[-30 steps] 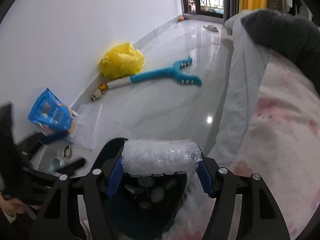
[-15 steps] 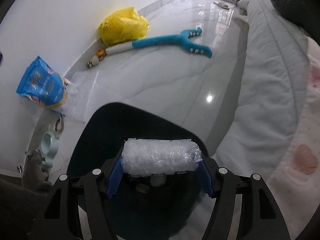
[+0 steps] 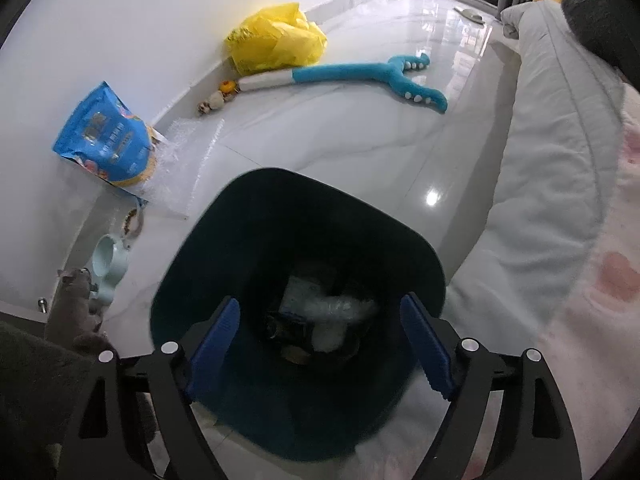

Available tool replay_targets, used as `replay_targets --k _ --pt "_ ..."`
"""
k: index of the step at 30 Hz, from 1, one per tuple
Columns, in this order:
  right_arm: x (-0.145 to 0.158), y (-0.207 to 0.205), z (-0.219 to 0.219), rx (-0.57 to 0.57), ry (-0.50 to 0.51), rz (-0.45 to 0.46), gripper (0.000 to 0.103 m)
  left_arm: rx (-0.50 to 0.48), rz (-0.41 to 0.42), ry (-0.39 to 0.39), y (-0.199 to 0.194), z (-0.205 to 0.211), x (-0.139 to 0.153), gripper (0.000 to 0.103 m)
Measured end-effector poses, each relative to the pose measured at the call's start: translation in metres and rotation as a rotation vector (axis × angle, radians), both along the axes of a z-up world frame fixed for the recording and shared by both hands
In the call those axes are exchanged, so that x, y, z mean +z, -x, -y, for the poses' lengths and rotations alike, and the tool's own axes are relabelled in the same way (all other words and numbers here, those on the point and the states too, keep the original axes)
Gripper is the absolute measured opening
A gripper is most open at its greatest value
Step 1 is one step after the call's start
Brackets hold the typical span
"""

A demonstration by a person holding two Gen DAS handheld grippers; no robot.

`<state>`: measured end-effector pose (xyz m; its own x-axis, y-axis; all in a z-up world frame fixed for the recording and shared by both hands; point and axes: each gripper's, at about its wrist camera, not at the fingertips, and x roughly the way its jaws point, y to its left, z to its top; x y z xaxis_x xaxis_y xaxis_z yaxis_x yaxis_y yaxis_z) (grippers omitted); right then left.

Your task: Collect trash

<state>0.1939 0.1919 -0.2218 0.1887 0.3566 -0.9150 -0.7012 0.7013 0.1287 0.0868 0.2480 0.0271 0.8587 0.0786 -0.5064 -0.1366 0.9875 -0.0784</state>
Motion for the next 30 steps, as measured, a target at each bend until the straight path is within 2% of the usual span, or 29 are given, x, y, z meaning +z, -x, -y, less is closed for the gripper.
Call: replay_targets --k 3,7,16,24,27,30 --pt "0.03 0.009 0.021 -0.031 -0.047 0.048 0.084 0.007 0.014 0.005 0.005 0.009 0.013 0.1" --pt "0.08 0.029 0.06 -0.082 -0.14 0.126 0.091 0.015 0.039 -0.004 0.022 0.024 0.024 0.1" --pt "0.165 0.072 0.168 -0.23 -0.2 0.316 0.099 0.052 0.053 -0.02 0.05 0.065 0.037 0.1" --pt "0.212 0.114 0.283 -0.41 -0.249 0.49 0.1 -0.056 0.06 -0.074 0.059 0.115 0.043 0.1" --pt "0.217 0.134 0.325 -0.488 -0.284 0.533 0.1 -0.068 0.065 -0.05 0.067 0.117 0.038 0.1" --pt "0.217 0.157 0.361 -0.569 -0.28 0.585 0.1 -0.092 0.055 -0.065 0.075 0.123 0.028 0.1"
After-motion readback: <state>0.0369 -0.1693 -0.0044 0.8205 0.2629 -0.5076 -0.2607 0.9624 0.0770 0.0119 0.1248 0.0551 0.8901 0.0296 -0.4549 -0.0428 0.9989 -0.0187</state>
